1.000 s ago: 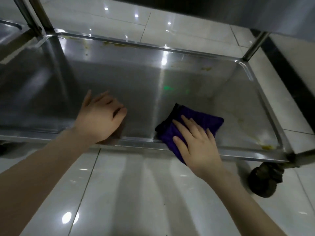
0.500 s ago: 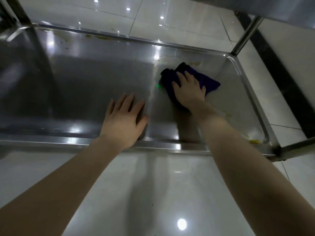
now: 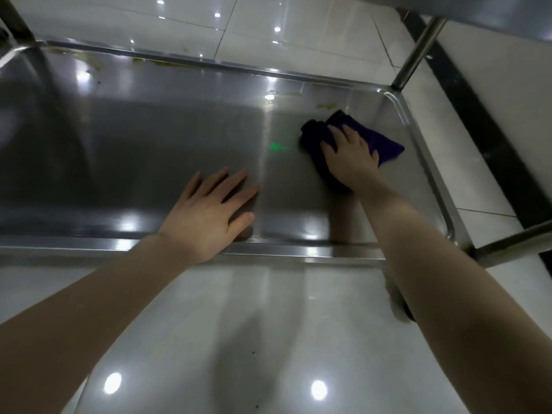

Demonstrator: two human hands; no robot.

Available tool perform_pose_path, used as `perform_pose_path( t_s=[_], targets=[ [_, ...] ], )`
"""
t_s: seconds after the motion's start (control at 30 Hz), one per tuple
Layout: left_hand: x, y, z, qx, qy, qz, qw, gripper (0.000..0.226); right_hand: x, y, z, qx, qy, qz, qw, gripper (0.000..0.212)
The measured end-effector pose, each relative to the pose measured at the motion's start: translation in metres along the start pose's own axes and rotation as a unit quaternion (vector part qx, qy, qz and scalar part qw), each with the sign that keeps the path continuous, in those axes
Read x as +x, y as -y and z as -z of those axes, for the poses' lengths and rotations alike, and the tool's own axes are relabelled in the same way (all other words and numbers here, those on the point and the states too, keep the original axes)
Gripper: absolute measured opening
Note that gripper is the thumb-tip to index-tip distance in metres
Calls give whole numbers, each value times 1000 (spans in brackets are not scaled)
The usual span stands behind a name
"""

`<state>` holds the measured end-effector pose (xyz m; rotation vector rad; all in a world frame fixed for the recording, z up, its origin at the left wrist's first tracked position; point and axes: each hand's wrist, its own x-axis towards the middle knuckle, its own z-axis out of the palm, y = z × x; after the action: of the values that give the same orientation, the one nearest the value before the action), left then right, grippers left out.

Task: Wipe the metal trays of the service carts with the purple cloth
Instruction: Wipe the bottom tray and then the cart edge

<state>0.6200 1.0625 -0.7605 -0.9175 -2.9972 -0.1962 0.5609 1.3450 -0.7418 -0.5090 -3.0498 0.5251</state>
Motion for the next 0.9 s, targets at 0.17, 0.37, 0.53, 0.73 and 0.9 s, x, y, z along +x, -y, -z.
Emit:
perform_pose_path(
  t_s=[0.17,0.37,0.53,0.73,0.9],
  targets=[
    [-1,0,6,7,22,4,1000,78,-21,-10,-4,5,6,23,1000,51],
    [33,-47,5,-4,-57,35,998,54,-178,-61,2,-29,-7,72,997,52],
    [51,-103,-27,3,-21,4,1000,54,-133,-79,2,-37,-9,62,997,52],
    [50,-101,-23,25,-19,-5,999,67,4,-100,24,-13,-14,11,1000,51],
    [45,-98,-26,-2,-27,8,1000,69,-58,-116,24,-29,9,10,1000,51]
  ],
)
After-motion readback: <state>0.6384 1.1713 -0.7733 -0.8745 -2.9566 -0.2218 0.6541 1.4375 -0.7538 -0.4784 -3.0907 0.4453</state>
